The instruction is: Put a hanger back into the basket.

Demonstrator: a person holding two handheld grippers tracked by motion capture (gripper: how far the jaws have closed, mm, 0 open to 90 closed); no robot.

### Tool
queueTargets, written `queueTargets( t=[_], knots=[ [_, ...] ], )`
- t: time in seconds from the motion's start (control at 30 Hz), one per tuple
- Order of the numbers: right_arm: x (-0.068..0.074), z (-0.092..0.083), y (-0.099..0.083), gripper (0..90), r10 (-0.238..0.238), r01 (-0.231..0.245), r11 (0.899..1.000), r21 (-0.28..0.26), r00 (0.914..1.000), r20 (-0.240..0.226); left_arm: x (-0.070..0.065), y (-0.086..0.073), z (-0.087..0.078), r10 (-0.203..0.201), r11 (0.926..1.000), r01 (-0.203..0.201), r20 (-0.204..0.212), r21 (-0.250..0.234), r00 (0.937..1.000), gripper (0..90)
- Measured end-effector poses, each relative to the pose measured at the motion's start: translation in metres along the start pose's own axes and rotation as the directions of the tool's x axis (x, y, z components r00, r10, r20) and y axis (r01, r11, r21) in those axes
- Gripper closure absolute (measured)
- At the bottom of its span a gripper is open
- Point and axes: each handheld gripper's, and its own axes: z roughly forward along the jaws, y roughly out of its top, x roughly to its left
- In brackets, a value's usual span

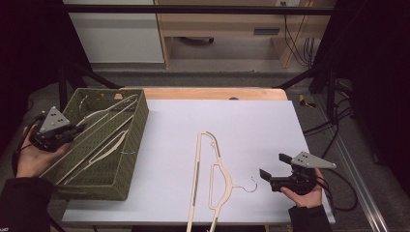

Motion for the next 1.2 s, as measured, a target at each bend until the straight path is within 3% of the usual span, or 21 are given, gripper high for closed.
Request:
queueTargets(
  t=[0.2,0.37,0.5,0.7,0.83,1.0,1.2],
  knots=[
    [0.0,0.001,0.0,6.1,-0.002,0.002,1.0,0.007,1.0,0.0,-0.019,-0.014,0.022,0.007,0.9986,-0.007,0.004,0.053,1.0,85.4],
    [0.001,0.001,-0.001,6.1,-0.004,0.004,1.0,0.006,1.0,0.0,-0.026,-0.019,0.032,-0.007,0.9956,0.005,0.018,0.094,0.9998,85.1],
    [0.001,0.002,-0.001,6.2,-0.006,0.006,1.0,0.01,1.0,0.0,-0.032,-0.02,0.036,0.003,0.9873,-0.015,0.076,0.158,0.9971,82.4],
    [0.002,0.004,-0.002,6.2,-0.007,0.007,1.0,0.016,1.0,-0.003,-0.046,-0.019,0.045,-0.031,0.9788,-0.002,0.157,0.205,0.9871,77.4],
    [0.002,0.004,-0.002,6.3,-0.014,0.014,1.0,0.019,0.9999,-0.001,-0.048,-0.017,0.046,-0.043,0.9792,0.01,0.16,0.203,0.9862,75.8],
    [0.002,0.004,-0.002,6.3,-0.014,0.014,1.0,0.018,0.9999,-0.001,-0.047,-0.016,0.041,-0.063,0.9826,0.032,0.165,0.183,0.9843,67.2],
    [0.002,0.004,-0.002,6.4,-0.014,0.014,1.0,0.017,0.9999,-0.001,-0.049,-0.012,0.033,-0.058,0.9878,0.033,0.163,0.152,0.9849,63.5]
  ],
)
